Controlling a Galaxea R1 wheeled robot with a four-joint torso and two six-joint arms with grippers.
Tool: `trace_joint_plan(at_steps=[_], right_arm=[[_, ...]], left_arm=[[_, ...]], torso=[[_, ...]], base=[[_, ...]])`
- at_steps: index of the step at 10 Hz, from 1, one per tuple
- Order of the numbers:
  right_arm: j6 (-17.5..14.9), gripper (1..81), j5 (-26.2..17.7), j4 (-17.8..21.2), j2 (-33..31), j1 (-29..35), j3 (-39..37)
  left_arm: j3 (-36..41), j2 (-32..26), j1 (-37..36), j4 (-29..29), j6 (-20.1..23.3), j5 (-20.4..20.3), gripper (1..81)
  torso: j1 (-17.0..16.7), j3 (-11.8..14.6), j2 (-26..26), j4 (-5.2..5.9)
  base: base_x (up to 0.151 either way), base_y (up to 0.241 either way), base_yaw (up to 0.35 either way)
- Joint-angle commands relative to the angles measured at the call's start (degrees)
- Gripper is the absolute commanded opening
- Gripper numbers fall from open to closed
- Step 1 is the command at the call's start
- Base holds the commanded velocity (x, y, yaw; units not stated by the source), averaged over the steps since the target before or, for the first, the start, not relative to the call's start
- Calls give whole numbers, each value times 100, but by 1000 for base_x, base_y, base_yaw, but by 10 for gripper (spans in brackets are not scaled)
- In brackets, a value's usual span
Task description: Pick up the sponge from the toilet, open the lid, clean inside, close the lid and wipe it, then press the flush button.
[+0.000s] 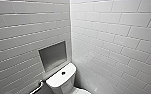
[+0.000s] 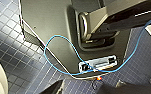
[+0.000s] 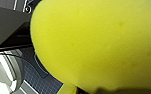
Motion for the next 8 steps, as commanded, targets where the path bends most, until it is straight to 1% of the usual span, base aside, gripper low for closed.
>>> trace_joint_plan(at_steps=[1,5,6,8], right_arm=[[-16,10,-230,-34,-577,69,684],[37,10,16,-26,-1393,130,1562],[37,10,34,-26,-1525,157,1676],[45,10,34,-26,-1596,183,1712]], left_arm=[[965,-642,-175,-41,-7,311,811],[2543,-1817,-649,-67,-32,337,811],[2808,-2029,-755,-68,-67,337,811],[3266,-2416,-1053,-84,-146,372,811]], torso=[[0,0,0,0],[0,0,0,0],[0,0,0,0],[0,0,0,0]], base=[[0,0,0],[0,0,0],[0,0,0],[0,0,0]])
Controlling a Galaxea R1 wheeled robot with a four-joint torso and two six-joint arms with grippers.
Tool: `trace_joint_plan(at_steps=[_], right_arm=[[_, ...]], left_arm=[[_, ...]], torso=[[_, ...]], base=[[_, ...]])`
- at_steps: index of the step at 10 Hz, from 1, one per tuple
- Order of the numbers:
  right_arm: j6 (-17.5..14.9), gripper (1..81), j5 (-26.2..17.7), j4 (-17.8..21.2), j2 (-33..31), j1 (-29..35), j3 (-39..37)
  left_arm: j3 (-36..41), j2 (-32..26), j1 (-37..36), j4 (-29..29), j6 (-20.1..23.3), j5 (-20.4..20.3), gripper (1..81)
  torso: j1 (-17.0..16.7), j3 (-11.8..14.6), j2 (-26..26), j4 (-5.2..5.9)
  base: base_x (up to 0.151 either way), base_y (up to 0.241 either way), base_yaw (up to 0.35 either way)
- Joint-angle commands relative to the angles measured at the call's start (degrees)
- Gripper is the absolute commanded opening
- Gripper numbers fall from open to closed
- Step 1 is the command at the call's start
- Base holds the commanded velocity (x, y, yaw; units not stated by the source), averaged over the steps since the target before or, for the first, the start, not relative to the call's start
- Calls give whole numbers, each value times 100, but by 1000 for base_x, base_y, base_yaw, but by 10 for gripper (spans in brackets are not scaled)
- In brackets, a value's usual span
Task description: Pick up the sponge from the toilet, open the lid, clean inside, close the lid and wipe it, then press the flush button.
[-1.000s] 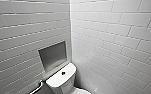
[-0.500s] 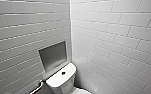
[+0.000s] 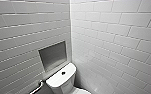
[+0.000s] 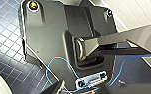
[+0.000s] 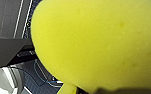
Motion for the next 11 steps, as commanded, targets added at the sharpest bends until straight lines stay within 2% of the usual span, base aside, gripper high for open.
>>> trace_joint_plan(at_steps=[1,4,6,8,11], right_arm=[[12,10,-311,-30,-182,148,173],[12,10,-311,-30,-226,130,182],[12,10,-311,-30,-183,104,164],[4,10,-311,-30,-112,104,156],[4,10,-311,-39,-41,95,121]], left_arm=[[1012,-847,-746,-113,-169,385,811],[1912,-1490,-1651,-456,-178,1000,811],[2464,-1780,-2292,-552,-178,1070,811],[2941,-1974,-3232,-851,-196,1738,811],[3090,-2001,-4446,-1218,-196,2527,811]], torso=[[0,0,0,0],[0,0,0,0],[0,-2,0,0],[0,-2,0,0],[0,-5,0,0]], base=[[0,0,0],[0,0,0],[0,0,0],[0,0,0],[0,0,0]])
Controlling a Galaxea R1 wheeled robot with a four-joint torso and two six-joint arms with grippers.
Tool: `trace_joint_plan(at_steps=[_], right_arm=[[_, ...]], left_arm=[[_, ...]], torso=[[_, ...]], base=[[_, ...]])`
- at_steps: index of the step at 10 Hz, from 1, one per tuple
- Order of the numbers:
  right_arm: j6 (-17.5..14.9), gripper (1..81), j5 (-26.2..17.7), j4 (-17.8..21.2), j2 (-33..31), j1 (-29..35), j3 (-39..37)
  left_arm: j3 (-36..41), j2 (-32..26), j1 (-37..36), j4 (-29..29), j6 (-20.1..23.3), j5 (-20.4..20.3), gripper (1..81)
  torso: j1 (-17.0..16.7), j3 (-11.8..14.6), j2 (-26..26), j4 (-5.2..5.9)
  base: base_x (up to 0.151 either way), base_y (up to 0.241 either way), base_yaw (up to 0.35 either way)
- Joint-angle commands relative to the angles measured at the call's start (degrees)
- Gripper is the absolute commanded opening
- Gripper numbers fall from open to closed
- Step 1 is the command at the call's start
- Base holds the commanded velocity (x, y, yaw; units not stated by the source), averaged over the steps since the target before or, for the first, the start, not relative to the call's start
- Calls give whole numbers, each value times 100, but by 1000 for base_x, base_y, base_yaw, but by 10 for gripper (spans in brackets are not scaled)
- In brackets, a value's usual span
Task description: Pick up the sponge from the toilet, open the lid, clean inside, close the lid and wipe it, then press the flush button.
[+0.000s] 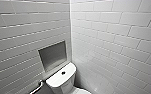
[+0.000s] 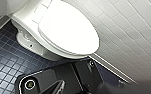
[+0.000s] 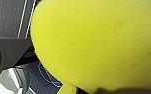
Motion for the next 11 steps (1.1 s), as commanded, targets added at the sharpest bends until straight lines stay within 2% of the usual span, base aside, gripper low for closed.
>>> trace_joint_plan(at_steps=[1,2,4,8,10,11], right_arm=[[-1,10,-325,-39,-88,47,29],[-10,10,-316,-13,-53,55,21],[-1,10,-316,5,0,48,21],[8,10,-316,14,70,48,-6],[17,10,-307,31,114,65,-6],[17,10,-316,31,158,73,-23]], left_arm=[[432,-393,-1817,-717,-20,1325,811],[337,-384,-2213,-1056,-97,1414,811],[64,-332,-2758,-1333,-624,1615,811],[-217,-43,-3559,-1315,-1626,1633,811],[-498,194,-3849,-1315,-1760,1772,811],[-807,416,-4095,-1298,-1840,2090,10]], torso=[[0,0,0,0],[0,-2,0,0],[4,-2,0,0],[9,-5,4,0],[13,-5,4,0],[13,-7,6,0]], base=[[0,0,0],[0,0,0],[0,0,0],[0,0,0],[0,0,0],[0,0,0]])
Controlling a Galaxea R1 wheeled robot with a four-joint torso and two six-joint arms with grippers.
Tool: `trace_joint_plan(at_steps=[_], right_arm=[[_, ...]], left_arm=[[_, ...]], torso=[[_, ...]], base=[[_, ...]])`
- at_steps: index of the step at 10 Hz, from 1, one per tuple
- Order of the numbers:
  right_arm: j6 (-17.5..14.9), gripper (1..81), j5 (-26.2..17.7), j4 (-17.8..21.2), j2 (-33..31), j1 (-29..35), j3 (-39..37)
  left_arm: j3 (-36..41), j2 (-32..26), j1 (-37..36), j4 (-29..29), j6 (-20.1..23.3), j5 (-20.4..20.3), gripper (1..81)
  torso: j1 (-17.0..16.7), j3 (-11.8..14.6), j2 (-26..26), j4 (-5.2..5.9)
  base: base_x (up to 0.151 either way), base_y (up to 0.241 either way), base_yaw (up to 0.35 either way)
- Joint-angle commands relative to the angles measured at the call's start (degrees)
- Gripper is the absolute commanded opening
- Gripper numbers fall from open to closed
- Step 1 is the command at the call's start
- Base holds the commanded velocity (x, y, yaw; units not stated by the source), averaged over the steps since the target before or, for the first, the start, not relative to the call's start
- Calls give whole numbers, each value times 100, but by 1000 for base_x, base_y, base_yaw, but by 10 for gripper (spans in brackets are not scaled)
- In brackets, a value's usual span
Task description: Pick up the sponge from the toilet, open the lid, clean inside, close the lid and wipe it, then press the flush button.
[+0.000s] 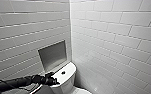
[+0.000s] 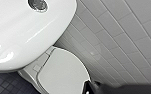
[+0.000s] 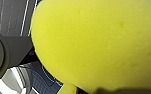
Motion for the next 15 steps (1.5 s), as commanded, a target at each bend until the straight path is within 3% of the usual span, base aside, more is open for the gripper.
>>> trace_joint_plan(at_steps=[1,6,8,9,15], right_arm=[[6,10,-346,12,-44,79,50],[6,10,-346,20,0,61,6],[6,10,-346,20,0,61,6],[6,10,-346,20,-1,52,15],[6,10,-346,20,-1,60,50]], left_arm=[[-594,268,-1336,-124,-213,734,10],[-2068,1295,-1917,-71,-327,1217,10],[-2605,1629,-2022,-62,-327,1226,10],[-2887,1814,-2093,-62,-327,1226,10],[-3961,2527,-2356,87,-327,1208,10]], torso=[[0,0,0,0],[2,-4,7,0],[2,-6,9,0],[2,-228,9,0],[9,-852,15,0]], base=[[0,0,0],[0,0,0],[0,0,0],[0,0,0],[0,0,0]])
